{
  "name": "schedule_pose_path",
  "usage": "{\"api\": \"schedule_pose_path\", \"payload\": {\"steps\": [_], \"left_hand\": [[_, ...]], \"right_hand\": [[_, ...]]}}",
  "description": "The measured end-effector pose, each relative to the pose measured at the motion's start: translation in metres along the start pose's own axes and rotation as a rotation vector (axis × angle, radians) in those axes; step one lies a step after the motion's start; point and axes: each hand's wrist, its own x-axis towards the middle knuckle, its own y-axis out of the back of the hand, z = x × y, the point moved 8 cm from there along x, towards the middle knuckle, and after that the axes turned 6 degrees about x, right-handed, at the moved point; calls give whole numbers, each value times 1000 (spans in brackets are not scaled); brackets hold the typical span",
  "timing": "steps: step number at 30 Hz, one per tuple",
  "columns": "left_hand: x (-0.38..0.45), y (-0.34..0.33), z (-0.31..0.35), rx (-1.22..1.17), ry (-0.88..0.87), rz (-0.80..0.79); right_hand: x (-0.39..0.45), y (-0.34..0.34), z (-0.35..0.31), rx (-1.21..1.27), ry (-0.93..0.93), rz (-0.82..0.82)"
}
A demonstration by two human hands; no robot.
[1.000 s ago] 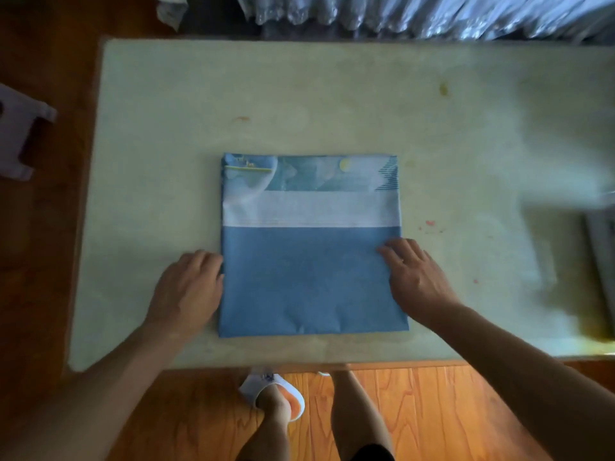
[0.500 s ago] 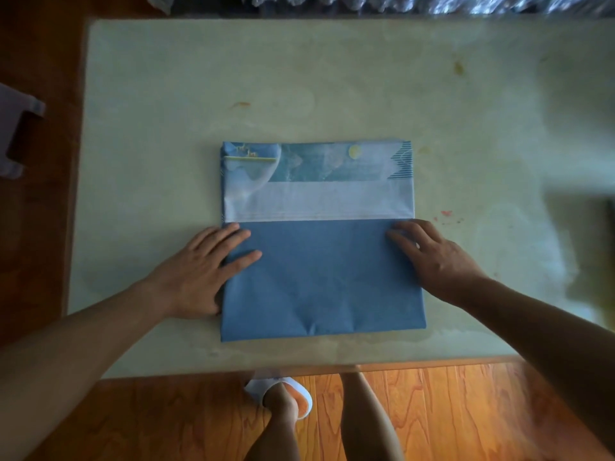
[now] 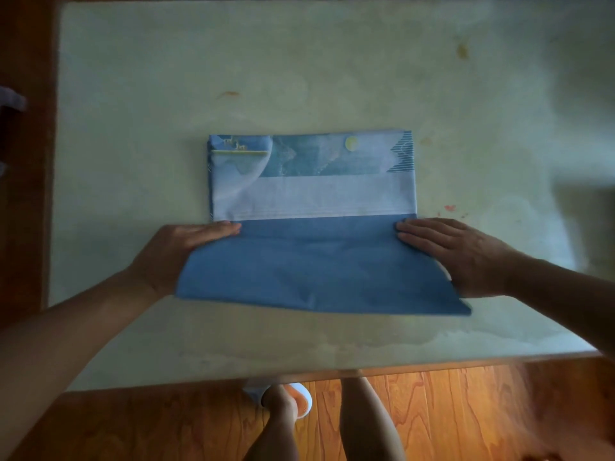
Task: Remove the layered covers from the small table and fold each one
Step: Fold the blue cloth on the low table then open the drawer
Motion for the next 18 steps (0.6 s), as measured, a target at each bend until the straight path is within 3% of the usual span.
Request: {"api": "schedule_pose_path", "payload": {"steps": [2, 3, 5, 8, 11, 14, 18], "left_hand": [[3, 11, -9, -148, 198, 73], [8, 16, -15, -98, 320, 134], [21, 20, -22, -28, 476, 180], [31, 12, -39, -195, 817, 160], [31, 6, -44, -208, 983, 295], [27, -1, -41, -224, 1090, 413], [21, -7, -32, -81, 1227, 299]], "right_hand": [[3, 8, -2, 93, -61, 106], [4, 16, 2, 185, -157, 240], [8, 31, 20, 523, -498, 453], [21, 17, 49, 874, -936, 462], [39, 26, 56, 778, -1084, 560], [52, 23, 51, 634, -1166, 530], [47, 22, 50, 615, -1196, 524]]}}
